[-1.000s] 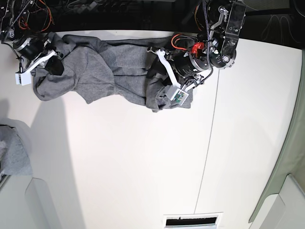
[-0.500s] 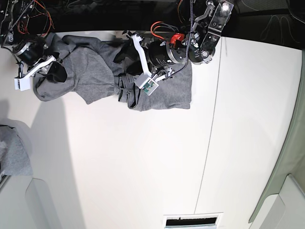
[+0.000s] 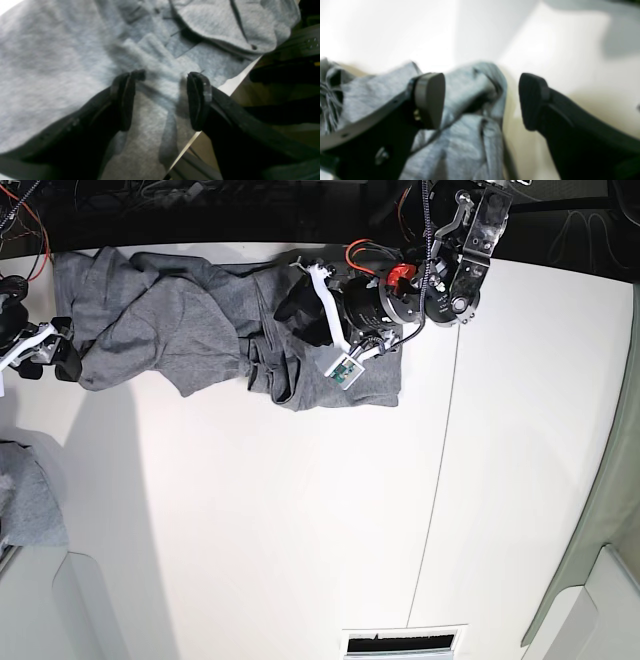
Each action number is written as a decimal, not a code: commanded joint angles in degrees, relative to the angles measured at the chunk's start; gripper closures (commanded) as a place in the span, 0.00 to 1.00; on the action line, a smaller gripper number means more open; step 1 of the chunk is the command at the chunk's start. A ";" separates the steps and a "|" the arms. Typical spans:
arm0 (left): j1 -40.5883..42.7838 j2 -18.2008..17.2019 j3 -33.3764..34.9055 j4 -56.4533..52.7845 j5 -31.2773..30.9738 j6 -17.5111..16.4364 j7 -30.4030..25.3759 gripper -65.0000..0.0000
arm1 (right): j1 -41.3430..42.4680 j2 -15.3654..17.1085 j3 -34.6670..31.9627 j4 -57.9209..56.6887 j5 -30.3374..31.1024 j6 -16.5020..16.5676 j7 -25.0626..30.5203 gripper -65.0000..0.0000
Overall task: Layout the t-shirt on the table in an organized manner, then fold the t-shirt properly
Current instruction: 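Carry the strip end with the left gripper toward the right gripper, folding it over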
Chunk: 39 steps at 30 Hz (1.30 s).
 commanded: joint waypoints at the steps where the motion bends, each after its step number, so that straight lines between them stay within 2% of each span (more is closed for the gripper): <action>1: -0.48 0.33 0.11 1.77 -1.16 -0.68 -1.05 0.46 | 0.26 1.53 0.35 -1.03 1.95 0.74 1.07 0.31; 4: -0.46 0.33 -0.26 4.15 -0.94 -0.68 -1.27 0.46 | 0.26 1.57 -0.11 -6.36 5.84 1.90 1.05 0.31; 8: -0.37 0.31 -2.71 5.03 -0.90 -0.68 -1.01 0.46 | 0.26 -0.31 -1.46 -11.19 6.69 2.67 1.05 0.31; 12: -0.31 0.31 -7.50 5.03 -0.98 -0.63 -1.01 0.46 | 0.28 -2.67 -3.89 -11.65 8.63 3.23 1.01 0.31; 17: -0.24 -0.35 -13.38 5.03 -1.42 -0.61 -1.01 0.46 | 1.03 -4.09 -5.66 -11.65 8.90 3.21 1.07 0.33; 18: -0.11 -0.70 -14.43 5.03 -1.42 -0.61 -1.01 0.46 | 1.07 -4.24 -5.75 -11.65 9.01 3.21 1.09 0.38; 19: -0.09 -1.20 -15.39 5.03 -1.42 -0.61 -0.98 0.46 | 1.07 -4.31 -5.75 -11.63 9.03 3.21 1.49 0.49; 22: 0.20 -3.15 -17.99 5.03 -1.40 -0.61 -1.05 0.46 | 1.07 -4.35 -5.70 -11.61 8.98 3.21 3.10 0.98; 23: 0.37 -3.76 -18.86 5.03 -1.38 -0.61 -1.05 0.46 | 1.11 -4.33 -5.70 -11.54 8.96 3.21 3.23 1.00; 28: 1.88 -5.88 -21.86 4.87 -0.39 -0.63 -1.38 0.46 | 3.10 -3.58 -4.17 -11.39 7.74 3.21 2.97 1.00; 33: 4.09 -6.14 -22.03 1.36 0.79 -0.63 -4.07 0.46 | 4.90 -3.67 -2.45 -8.94 11.30 3.34 -0.76 1.00; 39: 4.28 -5.95 -16.26 -5.20 0.79 -0.61 -7.06 0.46 | 4.85 -6.84 -2.51 0.66 14.14 3.67 -4.46 1.00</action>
